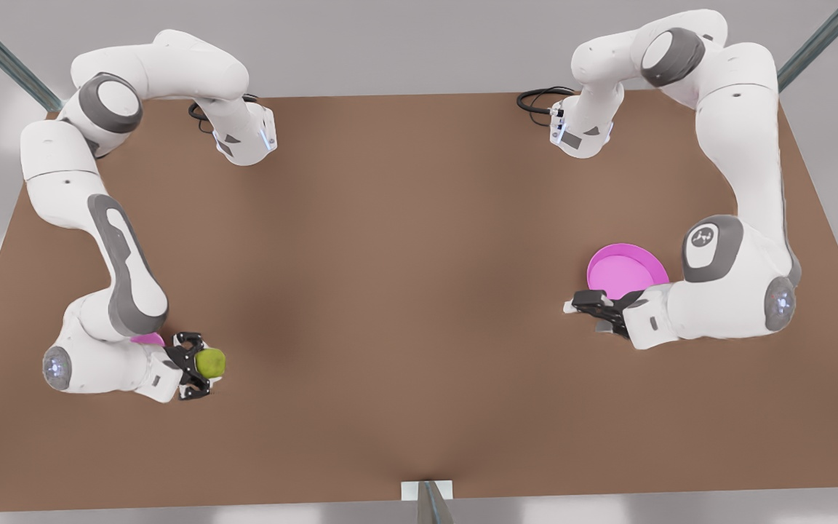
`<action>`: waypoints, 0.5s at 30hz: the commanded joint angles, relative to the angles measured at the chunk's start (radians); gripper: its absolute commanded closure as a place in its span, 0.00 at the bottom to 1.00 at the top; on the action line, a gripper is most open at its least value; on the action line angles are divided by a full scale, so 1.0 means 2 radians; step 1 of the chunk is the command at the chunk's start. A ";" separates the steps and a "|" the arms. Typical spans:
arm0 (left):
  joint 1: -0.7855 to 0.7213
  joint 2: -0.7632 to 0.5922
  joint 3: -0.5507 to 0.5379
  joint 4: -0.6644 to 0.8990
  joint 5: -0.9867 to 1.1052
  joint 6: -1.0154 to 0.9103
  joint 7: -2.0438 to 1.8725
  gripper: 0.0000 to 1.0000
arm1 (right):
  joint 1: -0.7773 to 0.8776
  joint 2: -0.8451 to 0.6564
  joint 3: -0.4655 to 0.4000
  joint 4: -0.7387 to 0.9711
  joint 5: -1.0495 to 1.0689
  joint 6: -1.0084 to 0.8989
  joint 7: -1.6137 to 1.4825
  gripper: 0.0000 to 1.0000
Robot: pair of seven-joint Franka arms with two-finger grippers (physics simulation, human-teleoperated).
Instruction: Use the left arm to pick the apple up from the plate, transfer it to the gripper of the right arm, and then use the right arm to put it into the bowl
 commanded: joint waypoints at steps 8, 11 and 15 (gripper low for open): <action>-0.202 -0.177 0.223 -0.102 0.086 -0.105 -0.116 0.00 | -0.119 -0.044 0.000 -0.125 -0.209 0.091 0.142 0.48; -0.202 -0.154 0.224 -0.069 0.128 -0.104 -0.118 0.00 | -0.158 -0.053 0.000 -0.171 -0.234 0.141 0.181 0.48; -0.212 -0.154 0.223 -0.049 0.127 -0.097 -0.120 0.00 | -0.170 -0.048 -0.001 -0.180 -0.248 0.163 0.182 0.48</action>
